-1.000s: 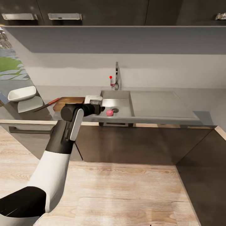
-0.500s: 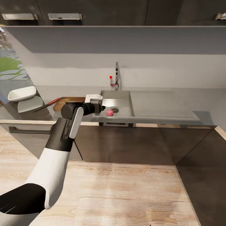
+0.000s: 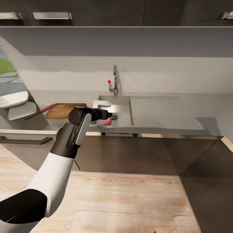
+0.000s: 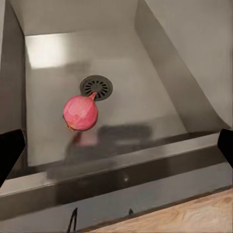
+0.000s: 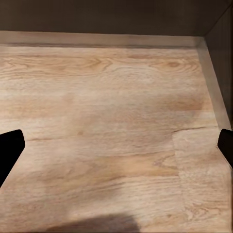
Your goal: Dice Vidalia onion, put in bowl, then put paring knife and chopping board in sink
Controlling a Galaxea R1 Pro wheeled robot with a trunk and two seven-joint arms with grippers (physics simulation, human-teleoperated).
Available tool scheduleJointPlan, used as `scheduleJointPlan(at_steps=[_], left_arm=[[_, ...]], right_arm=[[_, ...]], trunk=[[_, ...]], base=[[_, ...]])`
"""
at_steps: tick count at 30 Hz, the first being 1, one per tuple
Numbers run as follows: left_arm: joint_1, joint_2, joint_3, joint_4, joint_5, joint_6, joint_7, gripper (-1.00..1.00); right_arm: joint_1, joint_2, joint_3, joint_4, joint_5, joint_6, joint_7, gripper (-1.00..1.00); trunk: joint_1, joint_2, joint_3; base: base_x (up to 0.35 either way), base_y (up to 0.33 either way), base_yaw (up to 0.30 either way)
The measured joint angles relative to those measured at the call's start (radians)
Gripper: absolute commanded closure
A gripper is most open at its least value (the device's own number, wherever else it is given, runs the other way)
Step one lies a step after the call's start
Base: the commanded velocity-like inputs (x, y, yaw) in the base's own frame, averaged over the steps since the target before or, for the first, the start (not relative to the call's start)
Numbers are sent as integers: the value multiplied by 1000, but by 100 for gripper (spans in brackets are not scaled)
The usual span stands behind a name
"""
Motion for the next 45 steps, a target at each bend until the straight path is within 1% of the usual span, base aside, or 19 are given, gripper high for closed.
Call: scheduleJointPlan(at_steps=[2,6,10,14,18,24,45], left_arm=[[0,0,-2,17,0,-1,0,-100],[0,2,-2,24,-1,-1,0,-100],[1,18,-1,30,-2,-1,0,-100],[4,23,1,57,-2,-3,0,-100],[5,38,1,83,-2,-4,0,-100],[6,56,2,123,-2,-4,0,-100],[8,59,1,168,-2,-6,-2,-100]], right_arm=[[0,-1,0,0,-1,-1,0,-100],[1,-1,0,0,-2,0,0,-100],[1,-1,0,0,-2,0,1,-100],[1,0,0,0,-2,0,0,-100],[0,0,1,0,-2,0,0,-100],[1,0,0,0,-2,2,-1,-100],[0,0,0,1,-3,2,-1,-100]], trunk=[[0,0,0],[0,0,0],[0,0,0],[0,0,0],[0,0,0],[0,0,-1],[0,0,-22]], base=[[242,-239,0],[242,-232,0],[235,-88,0],[240,-11,0],[237,-2,0],[60,0,0],[1,0,0]])
